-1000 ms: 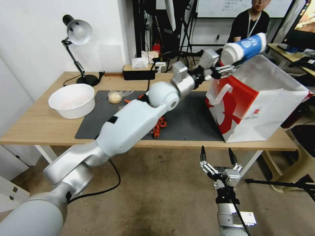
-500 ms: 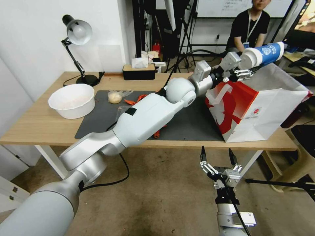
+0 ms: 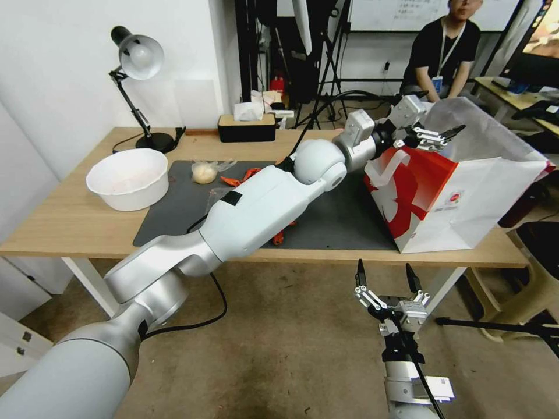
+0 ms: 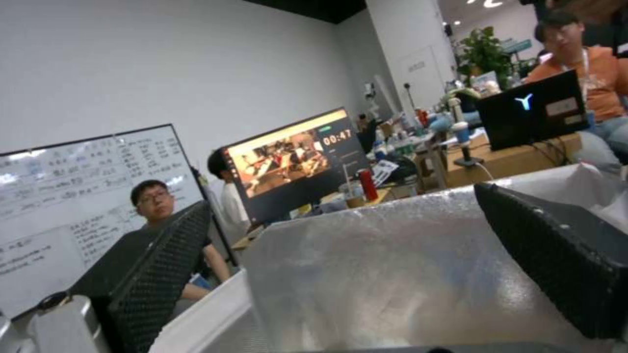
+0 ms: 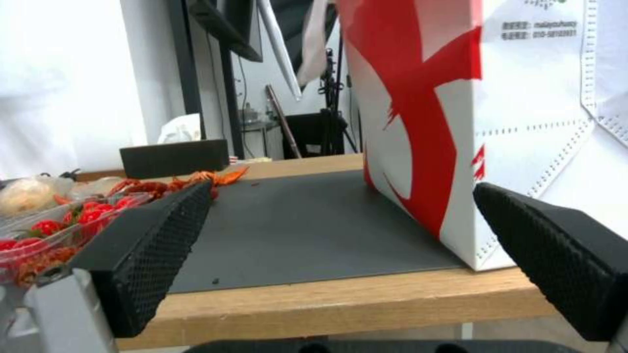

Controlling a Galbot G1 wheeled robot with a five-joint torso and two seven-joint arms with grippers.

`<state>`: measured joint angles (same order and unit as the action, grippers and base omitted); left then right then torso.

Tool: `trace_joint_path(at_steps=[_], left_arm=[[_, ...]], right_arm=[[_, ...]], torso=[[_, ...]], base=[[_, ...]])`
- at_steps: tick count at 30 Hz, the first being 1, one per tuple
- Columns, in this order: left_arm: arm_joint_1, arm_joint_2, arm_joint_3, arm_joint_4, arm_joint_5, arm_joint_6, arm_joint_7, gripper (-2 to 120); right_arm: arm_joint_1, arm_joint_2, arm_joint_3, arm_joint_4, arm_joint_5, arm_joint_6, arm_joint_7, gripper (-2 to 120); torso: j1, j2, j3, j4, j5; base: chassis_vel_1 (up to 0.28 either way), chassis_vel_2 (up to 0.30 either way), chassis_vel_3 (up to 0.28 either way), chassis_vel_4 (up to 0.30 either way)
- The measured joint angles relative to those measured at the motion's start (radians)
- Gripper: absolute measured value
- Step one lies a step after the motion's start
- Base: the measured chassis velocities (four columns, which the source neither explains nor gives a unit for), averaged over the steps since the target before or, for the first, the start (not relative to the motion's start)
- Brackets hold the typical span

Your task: Pick up the trash from the table and place it into the takeout bag.

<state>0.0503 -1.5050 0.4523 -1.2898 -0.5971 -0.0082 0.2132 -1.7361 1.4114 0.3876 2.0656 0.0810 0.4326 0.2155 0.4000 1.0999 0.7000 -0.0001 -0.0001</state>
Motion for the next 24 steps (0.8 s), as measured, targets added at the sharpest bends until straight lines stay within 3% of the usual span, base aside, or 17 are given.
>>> trace_joint_path(at_steps=[11,16,20,22,24], left_arm=[[0.091,0.067,-0.097,-0.121,-0.001,0.028,-0.082,100],[0.248,0.166,-0.212,-0.252,0.047,0.06,-0.139,100],[0.34,0.212,-0.278,-0.31,0.08,0.067,-0.142,100],[0.476,0.261,-0.372,-0.394,0.108,0.067,-0.139,100],[0.517,0.273,-0.395,-0.415,0.119,0.067,-0.137,100]], right_arm=[[-0.004,-0.006,-0.001,0.006,-0.001,-0.001,-0.001,100],[-0.009,-0.002,0.0,0.008,-0.003,-0.001,-0.001,100],[-0.011,0.001,0.0,0.009,-0.007,-0.001,-0.001,100],[-0.015,0.003,0.0,0.011,-0.011,-0.001,-0.001,100],[-0.016,0.003,0.0,0.012,-0.011,-0.001,-0.001,100]], torso=[[0.0,0.0,0.0,0.0001,-0.0001],[0.0,0.0,0.0,0.0001,-0.0002],[0.0,0.0,0.0,0.0003,-0.0003],[0.0,0.0,0.0,0.0003,0.0],[0.0,0.0,0.0,0.0004,-0.0004]], base=[[0.0,0.0,0.0,0.0],[0.0,0.0,0.0,0.0],[0.0,0.0,0.0,0.0],[0.0,0.0,0.0,0.0],[0.0,0.0,0.0,0.0]])
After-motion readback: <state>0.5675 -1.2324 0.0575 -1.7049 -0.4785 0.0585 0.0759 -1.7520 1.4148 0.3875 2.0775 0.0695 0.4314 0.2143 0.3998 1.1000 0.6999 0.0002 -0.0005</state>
